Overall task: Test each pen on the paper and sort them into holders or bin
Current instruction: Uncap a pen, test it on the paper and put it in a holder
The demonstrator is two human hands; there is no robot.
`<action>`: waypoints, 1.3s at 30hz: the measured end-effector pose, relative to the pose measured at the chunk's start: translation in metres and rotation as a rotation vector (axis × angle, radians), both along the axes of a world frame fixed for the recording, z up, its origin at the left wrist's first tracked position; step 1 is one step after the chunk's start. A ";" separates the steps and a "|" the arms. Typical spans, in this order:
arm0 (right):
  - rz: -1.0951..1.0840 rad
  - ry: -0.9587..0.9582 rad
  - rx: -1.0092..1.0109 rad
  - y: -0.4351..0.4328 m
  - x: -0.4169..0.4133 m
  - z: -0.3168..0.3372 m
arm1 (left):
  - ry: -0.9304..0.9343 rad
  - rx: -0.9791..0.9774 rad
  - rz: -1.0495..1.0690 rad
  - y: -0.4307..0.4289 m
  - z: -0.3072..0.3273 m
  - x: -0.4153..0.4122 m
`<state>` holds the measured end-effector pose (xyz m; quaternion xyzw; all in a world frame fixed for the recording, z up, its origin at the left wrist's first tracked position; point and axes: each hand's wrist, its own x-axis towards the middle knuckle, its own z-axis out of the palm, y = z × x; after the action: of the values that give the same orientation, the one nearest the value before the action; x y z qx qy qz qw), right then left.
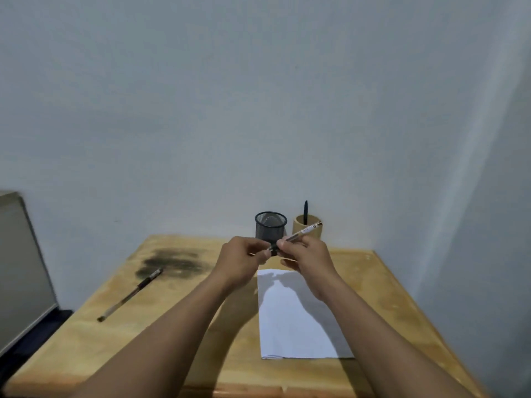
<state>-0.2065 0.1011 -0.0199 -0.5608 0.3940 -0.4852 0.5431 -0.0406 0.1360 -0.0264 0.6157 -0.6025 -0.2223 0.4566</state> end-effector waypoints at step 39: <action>-0.041 -0.161 0.134 -0.014 -0.023 -0.035 | -0.122 0.051 0.001 -0.025 -0.024 0.026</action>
<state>-0.2290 0.0873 -0.0546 -0.4745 0.3920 -0.5122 0.5990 -0.0149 0.1107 -0.0504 0.6399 -0.6231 -0.1995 0.4031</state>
